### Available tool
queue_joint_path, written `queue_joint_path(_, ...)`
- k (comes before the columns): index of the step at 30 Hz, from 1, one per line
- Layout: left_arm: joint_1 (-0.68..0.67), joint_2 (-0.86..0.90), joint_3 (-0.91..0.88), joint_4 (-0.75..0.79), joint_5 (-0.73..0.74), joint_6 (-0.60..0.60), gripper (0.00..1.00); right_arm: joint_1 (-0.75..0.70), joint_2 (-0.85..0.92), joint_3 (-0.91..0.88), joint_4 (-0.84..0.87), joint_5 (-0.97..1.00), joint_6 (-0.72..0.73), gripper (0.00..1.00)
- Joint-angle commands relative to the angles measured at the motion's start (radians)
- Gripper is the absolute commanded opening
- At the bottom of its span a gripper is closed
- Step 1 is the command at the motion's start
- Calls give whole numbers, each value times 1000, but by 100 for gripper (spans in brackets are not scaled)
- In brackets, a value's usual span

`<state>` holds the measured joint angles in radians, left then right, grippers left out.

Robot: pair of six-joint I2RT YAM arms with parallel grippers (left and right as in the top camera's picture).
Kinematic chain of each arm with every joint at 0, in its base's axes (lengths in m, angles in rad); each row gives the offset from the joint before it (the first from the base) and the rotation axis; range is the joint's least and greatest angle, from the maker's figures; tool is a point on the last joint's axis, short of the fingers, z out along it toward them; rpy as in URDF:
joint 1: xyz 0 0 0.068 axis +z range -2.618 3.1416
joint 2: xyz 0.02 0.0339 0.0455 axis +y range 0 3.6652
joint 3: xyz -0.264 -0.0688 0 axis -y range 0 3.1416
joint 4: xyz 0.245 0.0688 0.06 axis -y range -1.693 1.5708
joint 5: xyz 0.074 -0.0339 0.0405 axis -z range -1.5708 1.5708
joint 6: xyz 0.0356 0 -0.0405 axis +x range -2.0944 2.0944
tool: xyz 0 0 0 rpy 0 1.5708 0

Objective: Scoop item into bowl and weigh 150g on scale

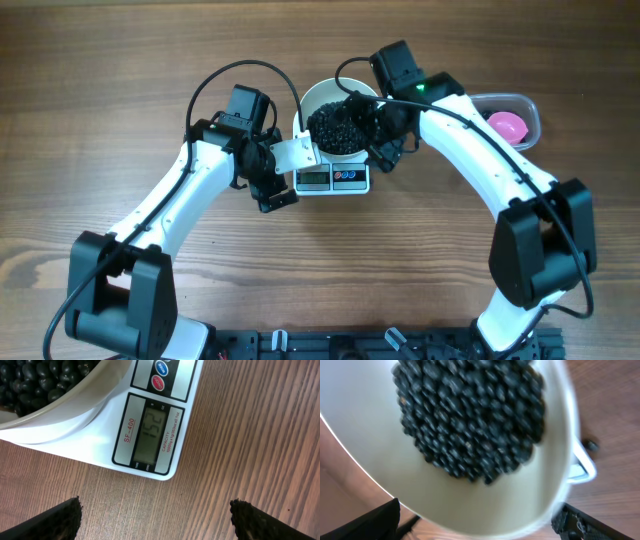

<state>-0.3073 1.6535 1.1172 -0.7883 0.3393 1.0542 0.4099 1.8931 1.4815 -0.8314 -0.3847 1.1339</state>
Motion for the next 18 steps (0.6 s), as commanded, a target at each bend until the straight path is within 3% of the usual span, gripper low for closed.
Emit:
queue_joint_path(1,-3,12,-4,-1,19,16,100,-2,18,-2,63,-5,50,100)
queue_joint_path(12,-3,12,-4,-1,19,16,100,-2,18,-2,134,2,70,100)
queue_joint_path(18,-3,12,-4,-1,19,16,100,-37,17,-2,-18,3,-21,100)
